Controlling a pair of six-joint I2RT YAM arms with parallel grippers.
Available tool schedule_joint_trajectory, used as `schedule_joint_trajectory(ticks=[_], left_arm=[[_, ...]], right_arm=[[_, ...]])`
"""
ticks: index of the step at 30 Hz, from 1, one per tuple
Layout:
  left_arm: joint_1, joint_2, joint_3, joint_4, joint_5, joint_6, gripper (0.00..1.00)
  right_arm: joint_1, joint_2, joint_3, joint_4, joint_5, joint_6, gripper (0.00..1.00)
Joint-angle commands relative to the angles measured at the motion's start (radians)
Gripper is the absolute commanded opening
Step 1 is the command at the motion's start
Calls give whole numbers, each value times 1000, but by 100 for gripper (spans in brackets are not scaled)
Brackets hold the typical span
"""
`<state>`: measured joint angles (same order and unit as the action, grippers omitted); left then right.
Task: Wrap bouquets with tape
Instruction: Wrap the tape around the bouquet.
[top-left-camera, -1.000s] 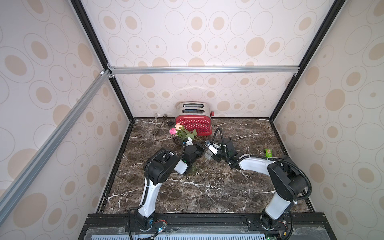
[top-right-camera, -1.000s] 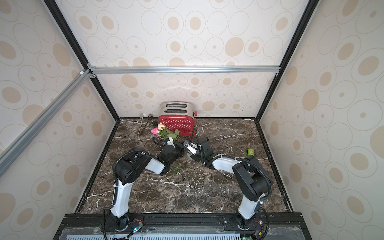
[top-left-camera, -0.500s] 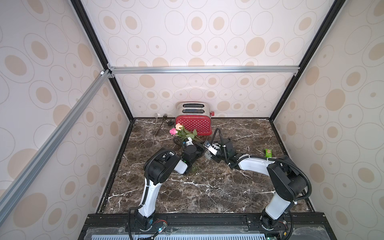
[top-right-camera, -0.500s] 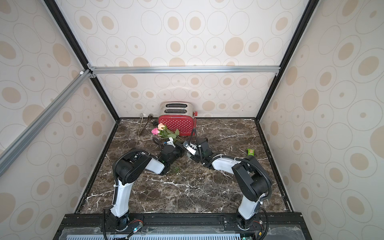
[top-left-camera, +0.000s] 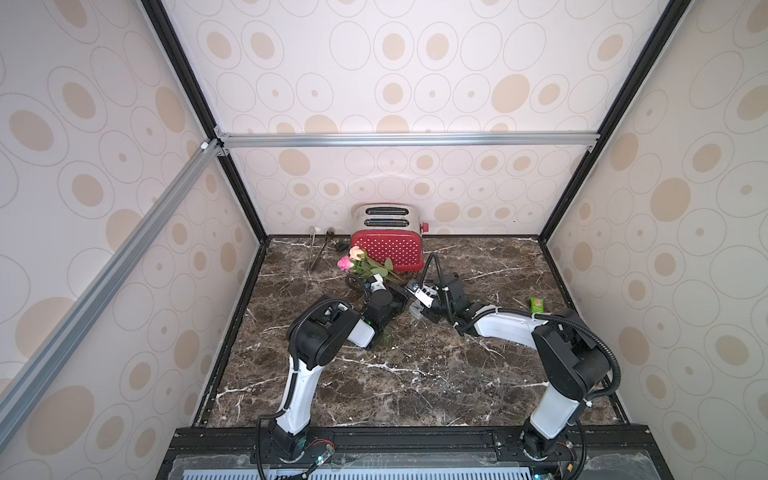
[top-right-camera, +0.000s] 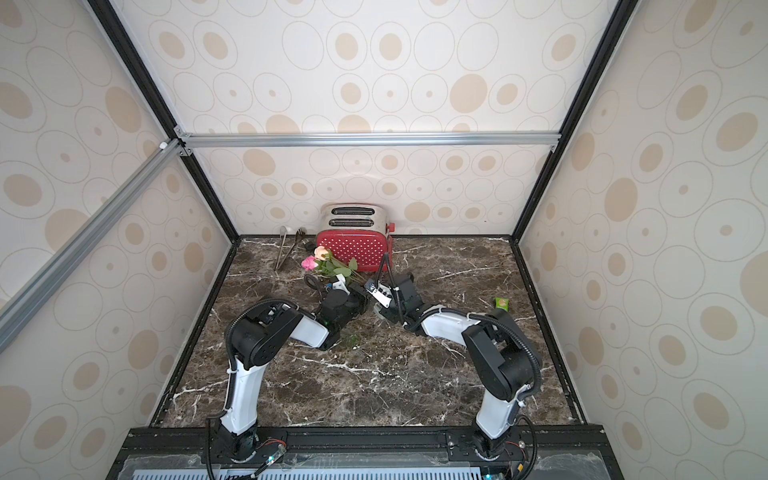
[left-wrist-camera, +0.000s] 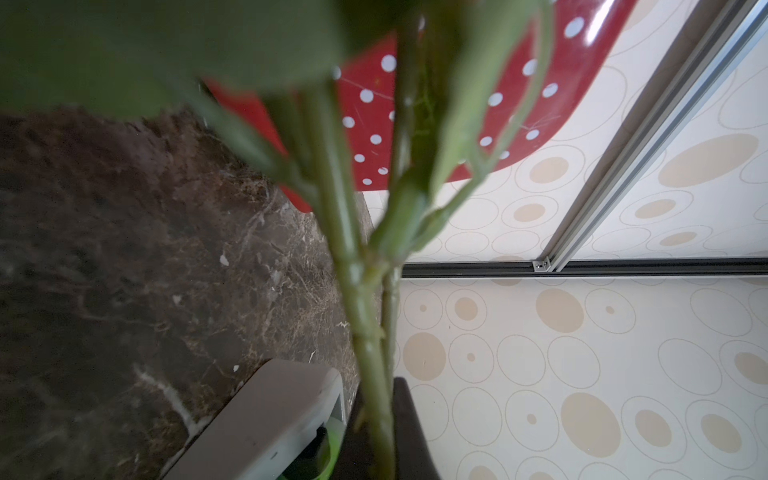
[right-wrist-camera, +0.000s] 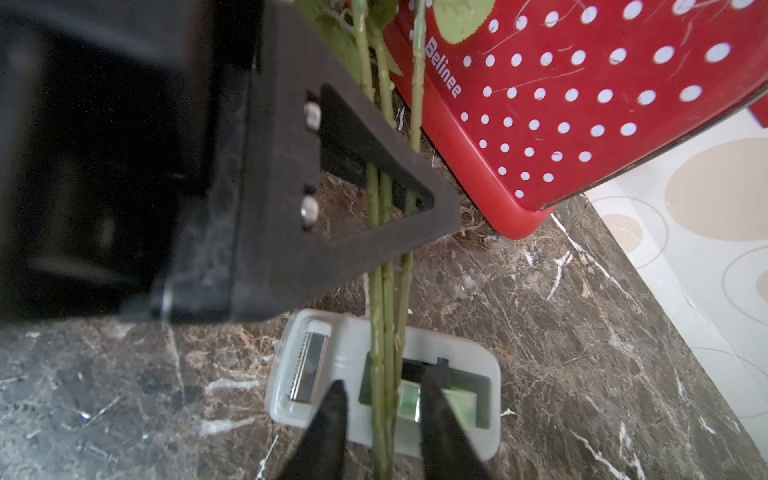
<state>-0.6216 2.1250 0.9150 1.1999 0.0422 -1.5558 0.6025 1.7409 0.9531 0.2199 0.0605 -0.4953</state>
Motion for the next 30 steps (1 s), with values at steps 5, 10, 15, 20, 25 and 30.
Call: schedule_joint_trajectory(ticks=[5,10,15,20,25,30], left_arm=[[5,18,27,50,18,1,0],[5,23,33,49,27,5,0],[8,19,27,52,41,15,0],[11,13,11,65,44,16,0],[11,10,12,81,58,20,0],[13,15,5,105,73,18,0]], right_arm=[[2,-150,-11,-54,22,177,70],[-85,-192,106,-326,-105,471,65],[-232,-149,199,-520,-502,717,65],[-286,-114,167,-521,-687,787,67],[-297,-41,155,-517,-817,834,66],[-309,6,132,-467,-878,882,66]])
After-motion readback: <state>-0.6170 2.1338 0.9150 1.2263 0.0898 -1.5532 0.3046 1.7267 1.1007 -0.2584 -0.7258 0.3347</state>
